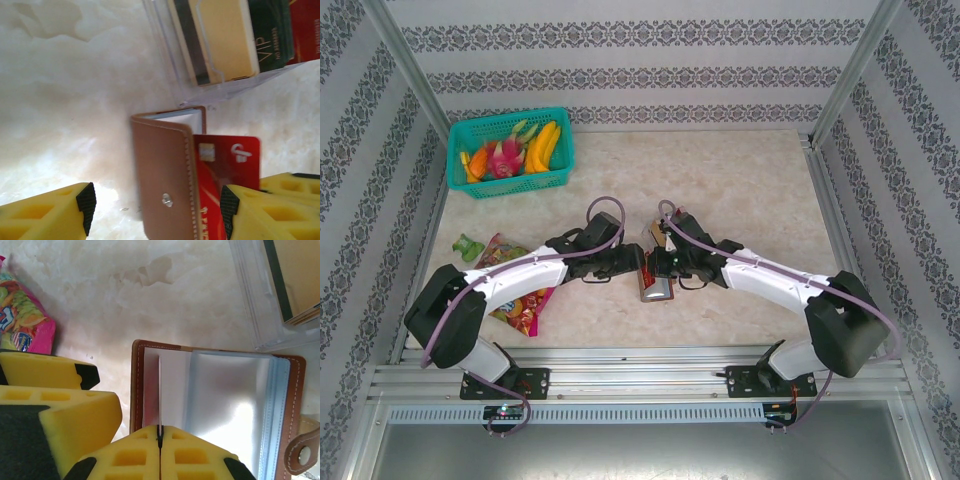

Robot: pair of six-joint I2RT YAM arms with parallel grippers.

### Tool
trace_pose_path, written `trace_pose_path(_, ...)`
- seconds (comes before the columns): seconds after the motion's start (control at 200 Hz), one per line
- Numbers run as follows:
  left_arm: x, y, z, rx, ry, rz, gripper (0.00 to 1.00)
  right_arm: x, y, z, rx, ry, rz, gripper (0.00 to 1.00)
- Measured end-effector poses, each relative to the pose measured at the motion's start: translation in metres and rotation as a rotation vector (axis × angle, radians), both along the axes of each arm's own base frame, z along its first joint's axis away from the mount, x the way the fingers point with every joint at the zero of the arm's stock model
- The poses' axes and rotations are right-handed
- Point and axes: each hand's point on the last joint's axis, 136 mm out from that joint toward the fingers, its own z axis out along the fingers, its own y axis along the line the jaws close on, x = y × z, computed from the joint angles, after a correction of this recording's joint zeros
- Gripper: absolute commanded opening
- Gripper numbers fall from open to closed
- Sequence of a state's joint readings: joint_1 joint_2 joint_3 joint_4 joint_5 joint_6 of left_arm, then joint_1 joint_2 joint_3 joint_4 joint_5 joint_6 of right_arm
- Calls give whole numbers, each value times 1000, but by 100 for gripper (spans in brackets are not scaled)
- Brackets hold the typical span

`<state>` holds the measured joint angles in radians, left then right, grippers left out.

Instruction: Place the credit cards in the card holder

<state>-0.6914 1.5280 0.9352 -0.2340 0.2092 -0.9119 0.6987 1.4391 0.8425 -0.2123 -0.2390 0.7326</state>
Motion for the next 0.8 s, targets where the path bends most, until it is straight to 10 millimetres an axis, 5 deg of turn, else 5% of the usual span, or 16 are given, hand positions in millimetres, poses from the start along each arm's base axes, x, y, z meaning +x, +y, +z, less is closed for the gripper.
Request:
trace_pose_path(0.365, -3, 8, -20, -19, 58, 39, 60, 1, 11, -9, 46, 60, -19, 7)
trace_pose_path(0.585, -4, 9, -26, -11, 73, 44, 32, 3, 16, -12, 74, 80, -29, 7)
trace_pose_path(0.799, -9, 17, -36, 23, 90, 56, 15, 2, 14, -13, 67, 90, -38, 7)
